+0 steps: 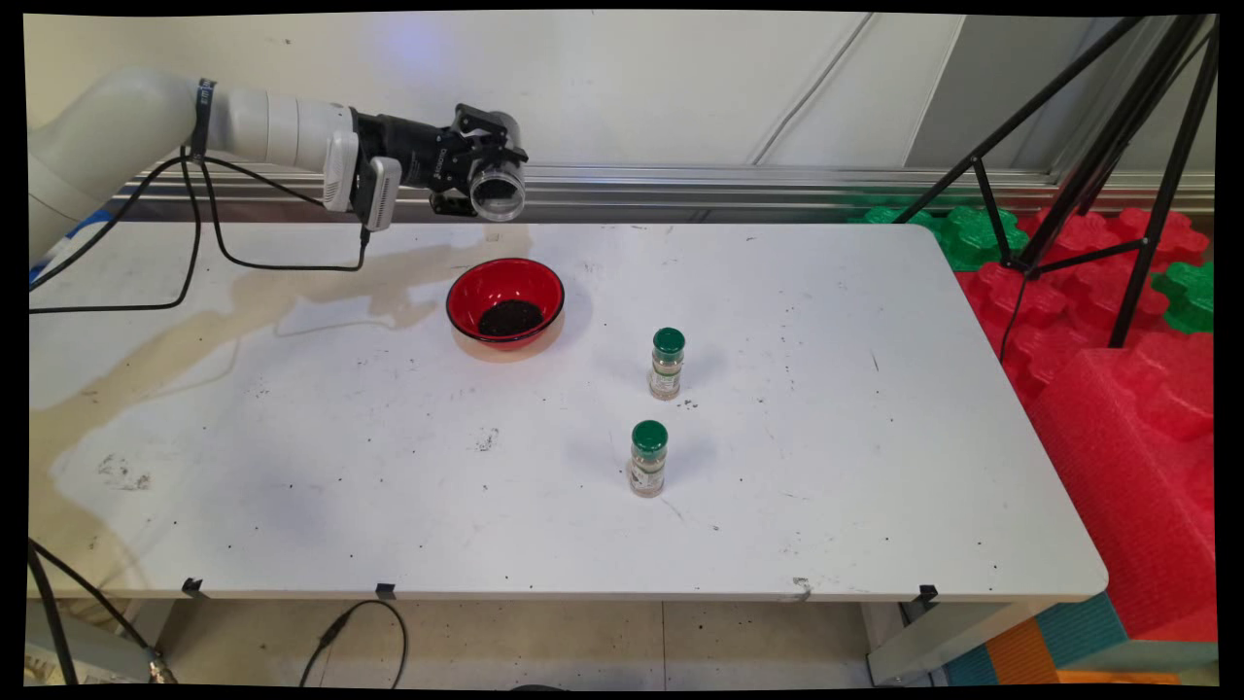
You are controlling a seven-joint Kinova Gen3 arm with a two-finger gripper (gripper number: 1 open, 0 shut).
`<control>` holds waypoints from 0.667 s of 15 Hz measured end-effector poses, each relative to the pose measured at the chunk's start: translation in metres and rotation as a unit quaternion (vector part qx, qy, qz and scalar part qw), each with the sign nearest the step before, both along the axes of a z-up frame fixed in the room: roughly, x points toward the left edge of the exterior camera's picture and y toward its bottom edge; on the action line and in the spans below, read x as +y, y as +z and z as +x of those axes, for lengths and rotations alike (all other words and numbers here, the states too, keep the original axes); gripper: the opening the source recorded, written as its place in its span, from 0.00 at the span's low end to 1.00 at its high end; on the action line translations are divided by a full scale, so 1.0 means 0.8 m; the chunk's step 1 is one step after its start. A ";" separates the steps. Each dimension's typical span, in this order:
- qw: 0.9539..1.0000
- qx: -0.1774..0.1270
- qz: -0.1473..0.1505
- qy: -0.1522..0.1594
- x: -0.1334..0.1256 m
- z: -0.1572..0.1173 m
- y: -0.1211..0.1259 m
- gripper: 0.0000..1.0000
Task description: Pour the black seasoning powder in the red bowl
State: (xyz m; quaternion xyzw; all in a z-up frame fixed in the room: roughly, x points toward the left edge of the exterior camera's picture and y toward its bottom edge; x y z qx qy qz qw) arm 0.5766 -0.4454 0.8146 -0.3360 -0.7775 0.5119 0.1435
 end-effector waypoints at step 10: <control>0.997 -0.051 -0.053 -0.035 0.004 0.000 -0.002 0.00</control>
